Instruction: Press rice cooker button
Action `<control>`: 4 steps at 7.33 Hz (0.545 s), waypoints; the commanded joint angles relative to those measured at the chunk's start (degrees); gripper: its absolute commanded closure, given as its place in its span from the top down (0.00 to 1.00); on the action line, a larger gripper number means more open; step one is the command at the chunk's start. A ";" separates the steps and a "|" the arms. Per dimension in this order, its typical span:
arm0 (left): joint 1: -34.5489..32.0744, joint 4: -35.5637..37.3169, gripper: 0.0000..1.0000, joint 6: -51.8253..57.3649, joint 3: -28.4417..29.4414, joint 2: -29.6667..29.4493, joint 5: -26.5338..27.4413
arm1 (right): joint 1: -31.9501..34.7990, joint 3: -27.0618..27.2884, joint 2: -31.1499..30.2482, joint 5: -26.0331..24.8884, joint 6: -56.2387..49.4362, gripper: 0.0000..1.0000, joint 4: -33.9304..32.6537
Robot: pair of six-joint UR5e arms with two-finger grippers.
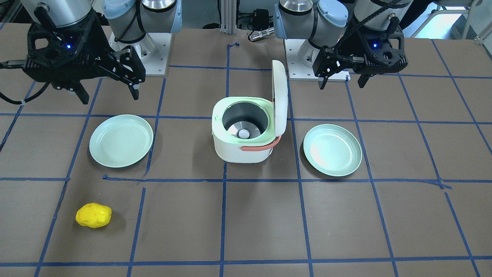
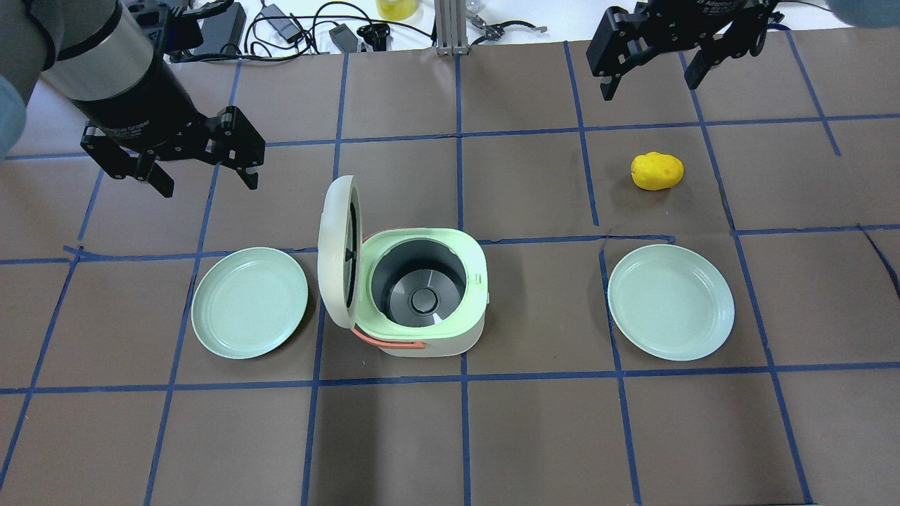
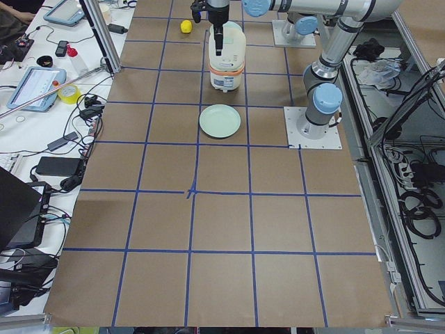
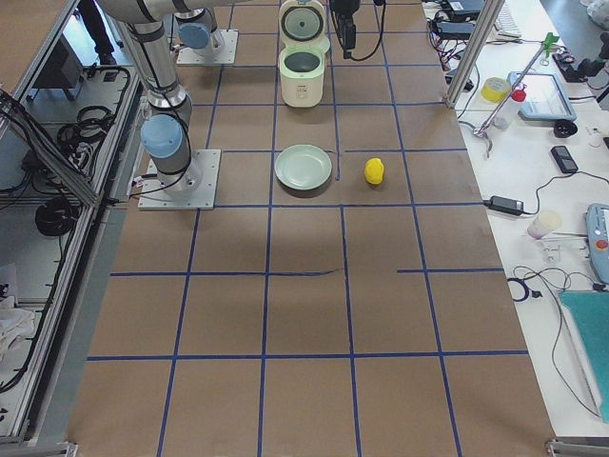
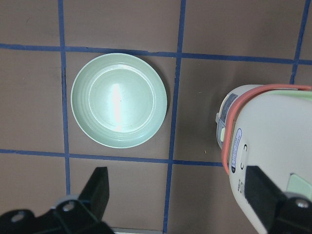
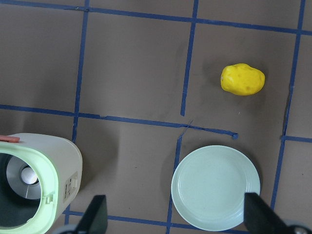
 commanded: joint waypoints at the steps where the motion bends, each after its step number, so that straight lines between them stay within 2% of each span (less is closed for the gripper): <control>1: 0.00 0.00 1.00 0.03 0.00 0.00 0.00 | -0.06 0.66 0.07 -0.28 0.60 1.00 -0.50; 4: 0.00 0.00 1.00 -0.06 0.00 0.00 0.00 | -0.06 1.45 0.07 -0.46 0.96 1.00 -0.59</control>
